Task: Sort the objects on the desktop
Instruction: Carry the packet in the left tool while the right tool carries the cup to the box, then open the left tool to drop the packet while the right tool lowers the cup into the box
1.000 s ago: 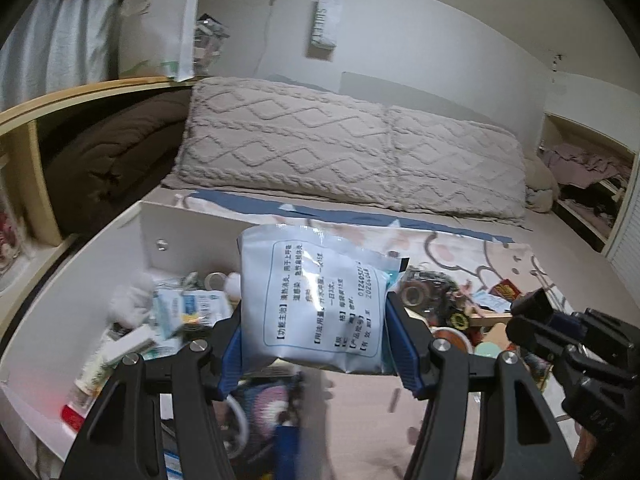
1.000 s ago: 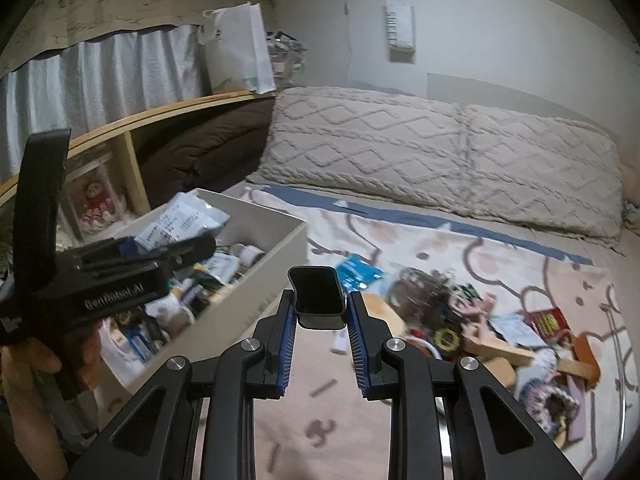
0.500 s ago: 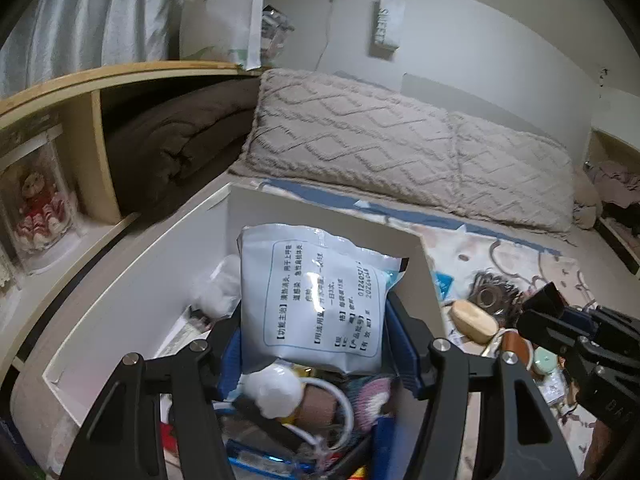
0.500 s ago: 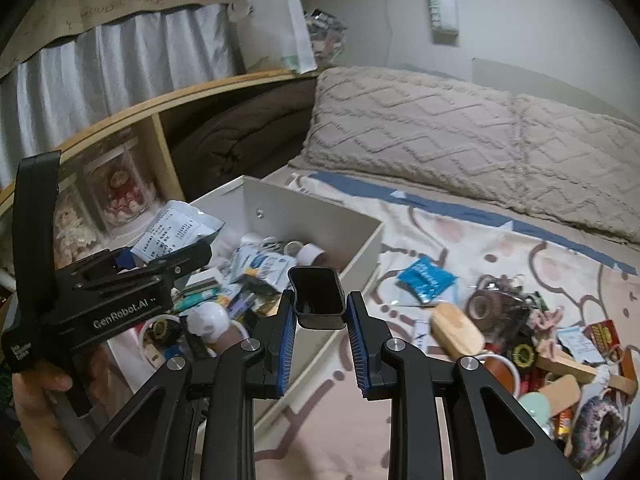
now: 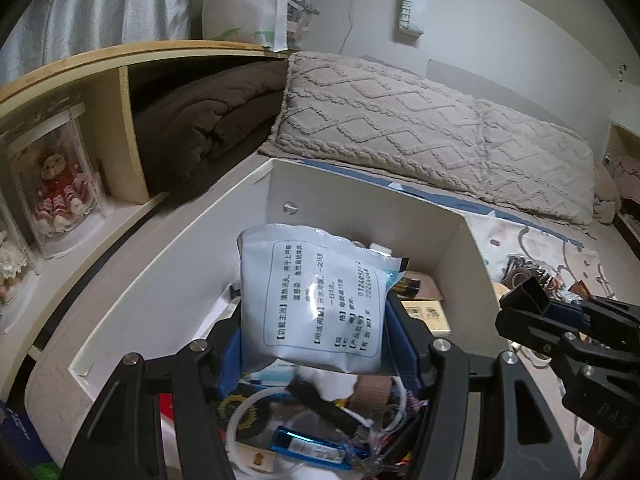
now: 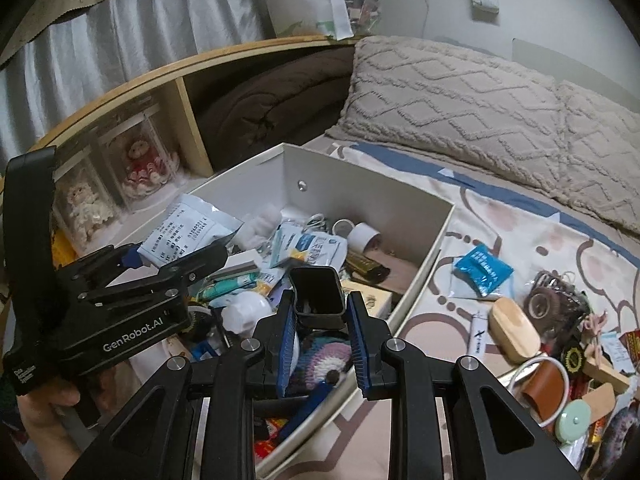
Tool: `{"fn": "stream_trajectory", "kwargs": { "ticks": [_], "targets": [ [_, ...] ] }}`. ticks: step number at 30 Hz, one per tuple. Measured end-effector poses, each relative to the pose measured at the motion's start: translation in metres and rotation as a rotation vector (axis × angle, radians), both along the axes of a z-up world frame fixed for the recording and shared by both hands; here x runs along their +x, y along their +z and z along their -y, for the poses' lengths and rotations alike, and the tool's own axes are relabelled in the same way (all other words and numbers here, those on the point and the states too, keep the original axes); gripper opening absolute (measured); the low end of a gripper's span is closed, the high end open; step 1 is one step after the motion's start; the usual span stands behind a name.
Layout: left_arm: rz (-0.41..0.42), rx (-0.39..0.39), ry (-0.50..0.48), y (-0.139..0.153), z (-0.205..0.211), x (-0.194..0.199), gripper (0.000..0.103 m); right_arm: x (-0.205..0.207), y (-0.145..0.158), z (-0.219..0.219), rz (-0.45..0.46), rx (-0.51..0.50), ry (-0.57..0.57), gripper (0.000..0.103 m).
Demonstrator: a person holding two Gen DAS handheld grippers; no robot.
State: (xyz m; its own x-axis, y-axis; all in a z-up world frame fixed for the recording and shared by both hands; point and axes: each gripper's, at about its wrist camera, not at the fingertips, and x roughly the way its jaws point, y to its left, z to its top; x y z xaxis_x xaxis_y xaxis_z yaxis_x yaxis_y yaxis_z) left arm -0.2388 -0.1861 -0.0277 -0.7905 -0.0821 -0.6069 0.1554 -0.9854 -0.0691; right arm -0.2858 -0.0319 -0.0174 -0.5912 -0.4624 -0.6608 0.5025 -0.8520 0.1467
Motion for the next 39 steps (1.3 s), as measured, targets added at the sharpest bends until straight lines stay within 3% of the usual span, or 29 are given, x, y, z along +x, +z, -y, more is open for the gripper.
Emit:
{"fn": "stream_trajectory", "kwargs": {
  "ticks": [5,7,9,15,19,39],
  "targets": [
    [-0.006,0.031,0.032,0.001,0.010,0.003,0.064,-0.002,-0.003,0.012,0.015,0.019,0.021,0.026],
    [-0.009,0.050,0.058,0.001,0.015,0.004,0.079,-0.003,-0.005,0.017,0.024,0.019,0.032,0.026],
    [-0.008,0.047,0.074,0.001,0.017,0.005,0.086,-0.003,-0.005,0.022,0.032,0.023,0.041,0.026],
    [0.000,0.044,0.079,-0.002,0.015,0.004,0.089,-0.001,-0.009,0.032,0.051,0.031,0.061,0.026],
    [-0.011,0.046,0.099,-0.002,0.018,0.005,0.099,0.000,-0.014,0.034,0.062,0.045,0.064,0.026],
    [-0.007,0.062,0.111,-0.004,0.020,0.006,0.101,0.004,-0.027,0.035,0.135,0.109,0.112,0.026]
  ]
}}
